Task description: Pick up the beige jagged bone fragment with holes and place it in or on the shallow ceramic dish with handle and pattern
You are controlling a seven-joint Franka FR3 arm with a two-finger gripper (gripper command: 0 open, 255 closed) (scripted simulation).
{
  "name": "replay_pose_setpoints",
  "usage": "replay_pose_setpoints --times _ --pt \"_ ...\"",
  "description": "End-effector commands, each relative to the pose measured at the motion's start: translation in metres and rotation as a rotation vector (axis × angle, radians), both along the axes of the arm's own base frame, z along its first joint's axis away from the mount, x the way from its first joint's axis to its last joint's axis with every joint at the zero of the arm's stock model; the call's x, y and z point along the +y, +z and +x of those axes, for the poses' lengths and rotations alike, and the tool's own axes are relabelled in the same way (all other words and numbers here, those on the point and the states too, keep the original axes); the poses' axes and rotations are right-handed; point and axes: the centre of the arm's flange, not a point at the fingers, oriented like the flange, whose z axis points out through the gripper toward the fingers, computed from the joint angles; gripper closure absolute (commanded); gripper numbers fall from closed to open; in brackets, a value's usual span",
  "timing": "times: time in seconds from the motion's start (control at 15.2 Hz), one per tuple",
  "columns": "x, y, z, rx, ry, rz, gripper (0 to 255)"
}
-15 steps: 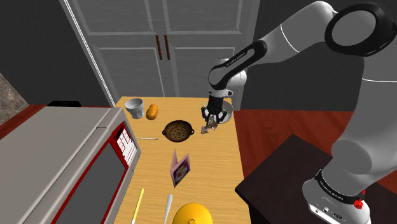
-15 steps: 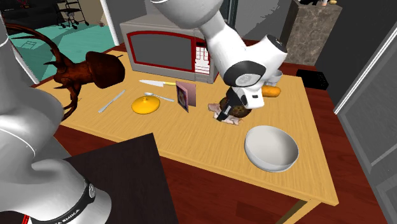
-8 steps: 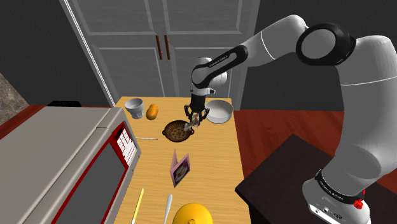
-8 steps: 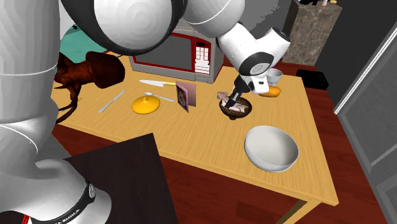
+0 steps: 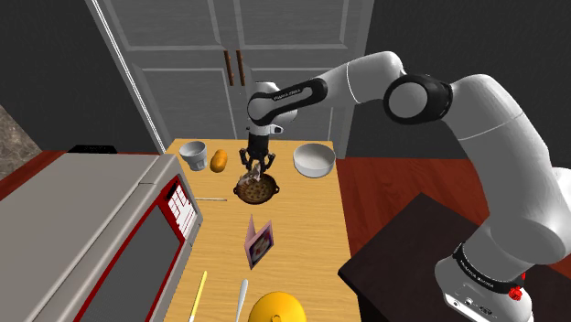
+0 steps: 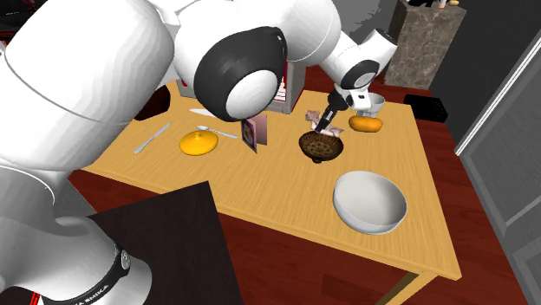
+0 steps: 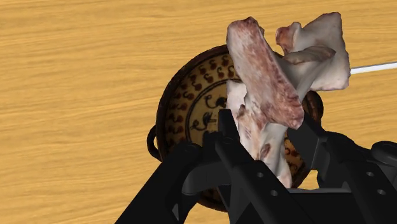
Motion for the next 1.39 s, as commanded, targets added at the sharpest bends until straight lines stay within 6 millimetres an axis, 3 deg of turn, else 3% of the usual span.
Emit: replay_pose_setpoints --times 0.0,0.79,1.25,1.32 --pt "0.005 -0.006 0.007 0.0 -0.002 -0.001 255" --pt "0.005 -0.068 0.007 0.0 -0.002 -0.001 255" --pt "0.005 -0.068 0.007 0.0 -0.002 -0.001 255" --pt "0.005 -0.068 0.007 0.0 -0.002 -0.001 0"
